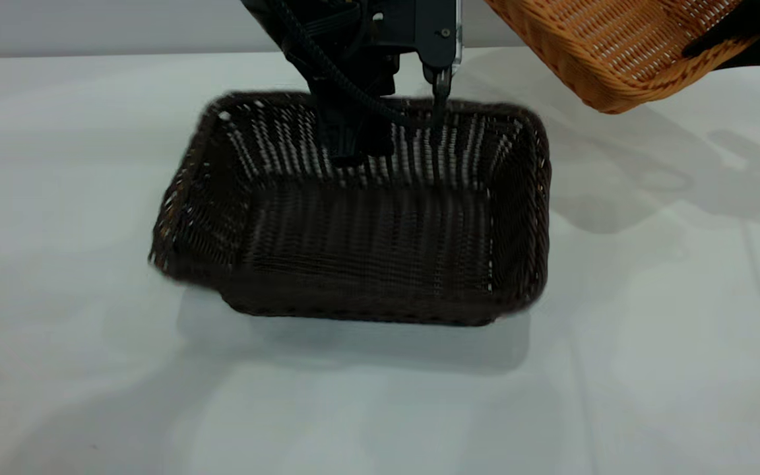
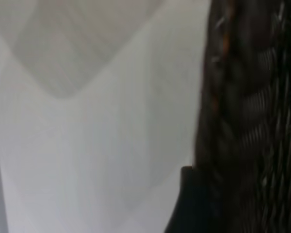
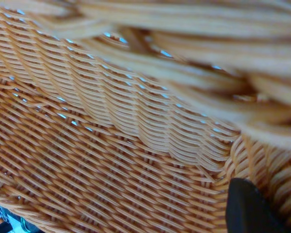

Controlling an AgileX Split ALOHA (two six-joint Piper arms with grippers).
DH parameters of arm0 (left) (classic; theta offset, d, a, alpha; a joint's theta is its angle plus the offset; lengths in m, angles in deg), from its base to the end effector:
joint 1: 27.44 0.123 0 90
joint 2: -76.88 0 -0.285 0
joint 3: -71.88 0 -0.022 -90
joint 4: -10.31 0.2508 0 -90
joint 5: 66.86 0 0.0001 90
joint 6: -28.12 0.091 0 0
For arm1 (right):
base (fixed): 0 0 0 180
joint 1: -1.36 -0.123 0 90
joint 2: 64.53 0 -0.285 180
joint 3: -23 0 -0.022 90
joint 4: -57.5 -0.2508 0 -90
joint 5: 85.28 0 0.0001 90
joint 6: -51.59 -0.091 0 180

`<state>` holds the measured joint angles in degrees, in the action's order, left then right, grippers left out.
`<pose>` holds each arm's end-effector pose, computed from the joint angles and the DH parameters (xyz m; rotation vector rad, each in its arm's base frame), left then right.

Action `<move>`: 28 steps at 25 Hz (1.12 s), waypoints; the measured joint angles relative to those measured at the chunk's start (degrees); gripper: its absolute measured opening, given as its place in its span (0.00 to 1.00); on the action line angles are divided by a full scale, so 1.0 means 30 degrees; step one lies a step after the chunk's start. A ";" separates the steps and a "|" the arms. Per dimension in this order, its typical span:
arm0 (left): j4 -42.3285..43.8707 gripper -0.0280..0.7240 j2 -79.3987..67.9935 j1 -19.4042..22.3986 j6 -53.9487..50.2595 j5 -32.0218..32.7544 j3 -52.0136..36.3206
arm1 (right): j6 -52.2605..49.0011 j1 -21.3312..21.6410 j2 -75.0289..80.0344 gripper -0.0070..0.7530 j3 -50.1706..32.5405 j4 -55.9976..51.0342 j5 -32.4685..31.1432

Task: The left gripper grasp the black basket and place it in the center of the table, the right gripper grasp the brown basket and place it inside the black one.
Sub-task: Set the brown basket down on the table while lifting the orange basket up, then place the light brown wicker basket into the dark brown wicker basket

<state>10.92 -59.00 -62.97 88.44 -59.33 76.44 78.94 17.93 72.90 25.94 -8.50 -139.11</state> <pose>0.3804 -0.2715 0.1037 1.8145 1.6217 0.2025 0.4232 -0.0558 0.0968 0.8056 2.5613 1.2064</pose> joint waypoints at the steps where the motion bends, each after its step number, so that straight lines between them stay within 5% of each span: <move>1: 0.0000 0.72 0.0148 0.0000 -0.0063 -0.0016 0.0000 | 0.0000 0.0057 0.0000 0.11 0.0000 0.0050 -0.0001; 8: 0.0000 0.74 0.2898 0.0540 -0.3060 0.2171 -0.0017 | -0.0110 0.0192 -0.0307 0.11 0.0157 0.1482 -0.0214; 16: -0.0014 0.74 0.5909 0.4534 -0.9770 0.6689 -0.0017 | -0.1730 -0.0328 -0.1856 0.11 0.0183 0.3656 -0.1683; 23: 0.0006 0.74 0.6488 0.8203 -1.2077 0.6942 -0.0017 | -0.3250 -0.3732 -0.2338 0.11 0.0183 0.5819 -0.3818; 28: -0.0055 0.74 0.6488 0.9518 -1.2851 0.6696 -0.0017 | -0.4450 -0.6439 -0.2338 0.11 0.0183 0.6859 -0.3900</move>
<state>10.75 -39.54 -34.42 49.89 -39.24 76.39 65.59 -1.39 65.88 26.49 12.08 -150.81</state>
